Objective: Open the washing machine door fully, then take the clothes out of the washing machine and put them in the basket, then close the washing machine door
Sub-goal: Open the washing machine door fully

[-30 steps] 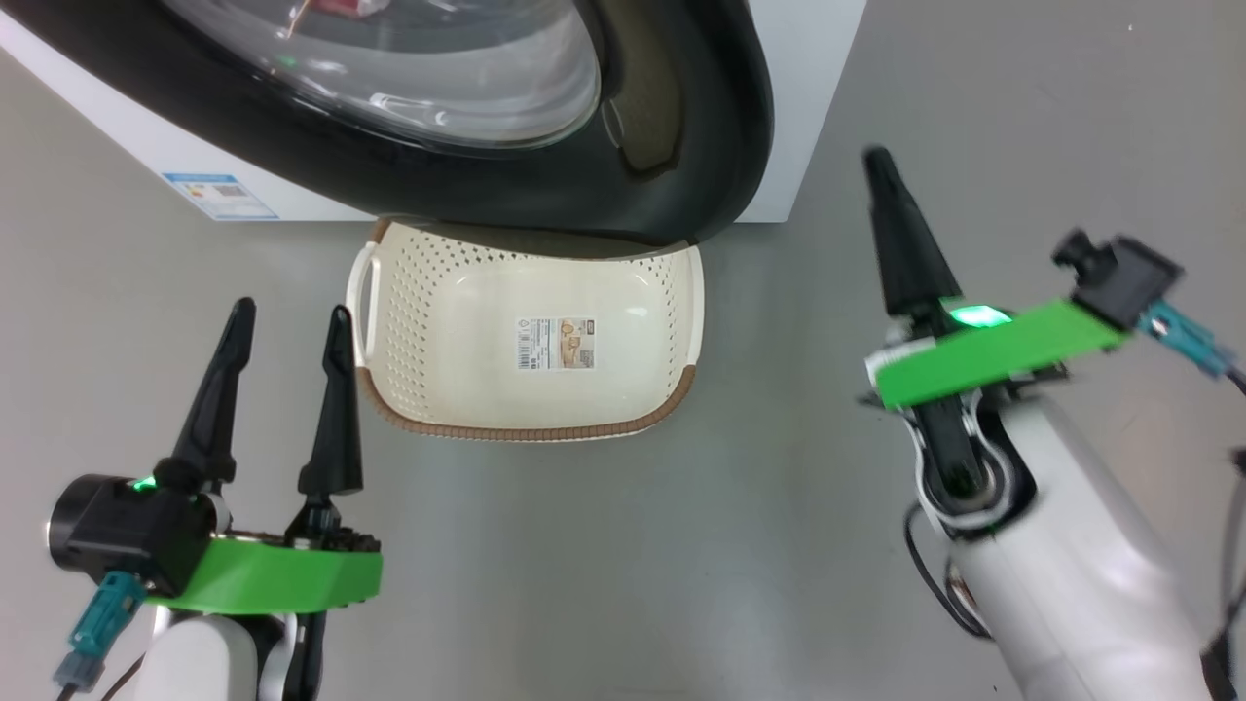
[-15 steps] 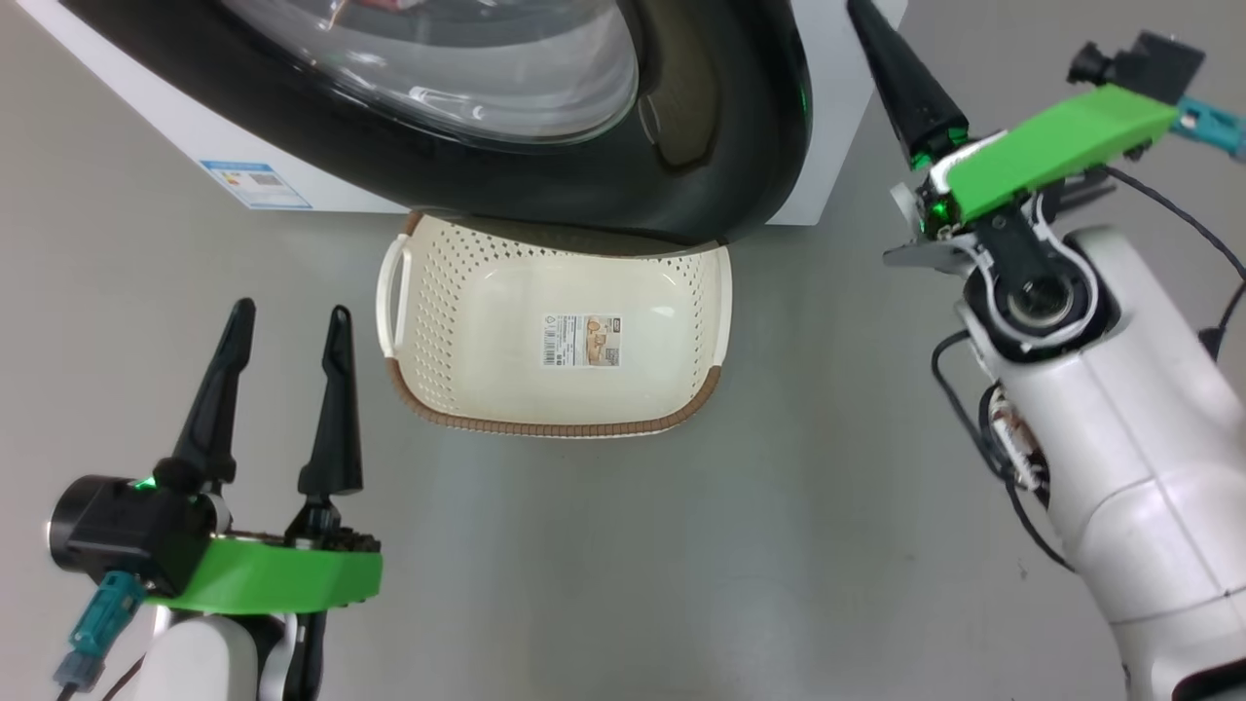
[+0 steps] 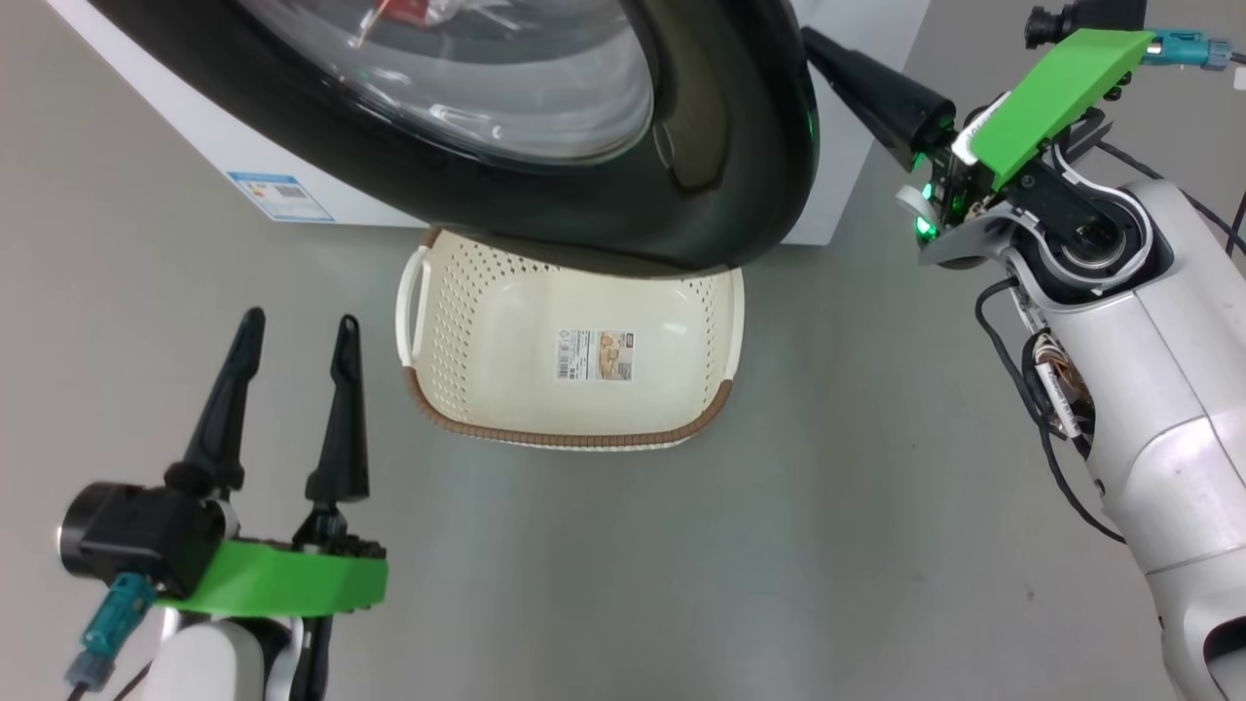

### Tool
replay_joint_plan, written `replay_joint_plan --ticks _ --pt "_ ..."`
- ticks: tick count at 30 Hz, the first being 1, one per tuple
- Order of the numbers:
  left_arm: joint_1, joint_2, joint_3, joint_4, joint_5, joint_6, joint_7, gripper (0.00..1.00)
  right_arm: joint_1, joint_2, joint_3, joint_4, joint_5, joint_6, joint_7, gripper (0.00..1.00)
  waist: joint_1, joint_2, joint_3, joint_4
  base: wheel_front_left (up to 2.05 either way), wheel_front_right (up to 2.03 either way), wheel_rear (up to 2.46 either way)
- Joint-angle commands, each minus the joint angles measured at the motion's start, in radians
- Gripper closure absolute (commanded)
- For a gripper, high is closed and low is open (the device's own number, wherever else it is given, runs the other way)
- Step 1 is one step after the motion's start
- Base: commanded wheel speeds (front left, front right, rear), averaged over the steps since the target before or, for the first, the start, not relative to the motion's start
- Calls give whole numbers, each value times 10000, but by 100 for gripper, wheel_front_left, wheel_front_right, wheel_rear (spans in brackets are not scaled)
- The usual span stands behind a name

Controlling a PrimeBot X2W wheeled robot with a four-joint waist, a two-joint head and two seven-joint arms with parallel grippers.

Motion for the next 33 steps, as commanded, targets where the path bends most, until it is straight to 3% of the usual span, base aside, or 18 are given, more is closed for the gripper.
replay_joint_plan --ticks 1,10,33 --pt "252 185 278 -173 -20 -54 -78 0 -123 205 126 -192 2 77 204 100 0 0 -125 51 0 0 0" --pt "598 185 320 -56 19 -7 -78 0 490 240 282 -342 -33 77 1245 100 0 0 -768 218 0 0 0" --pt "1453 185 318 46 237 396 -78 0 2763 683 942 -1073 -343 77 2007 100 0 0 -2474 1365 0 0 0"
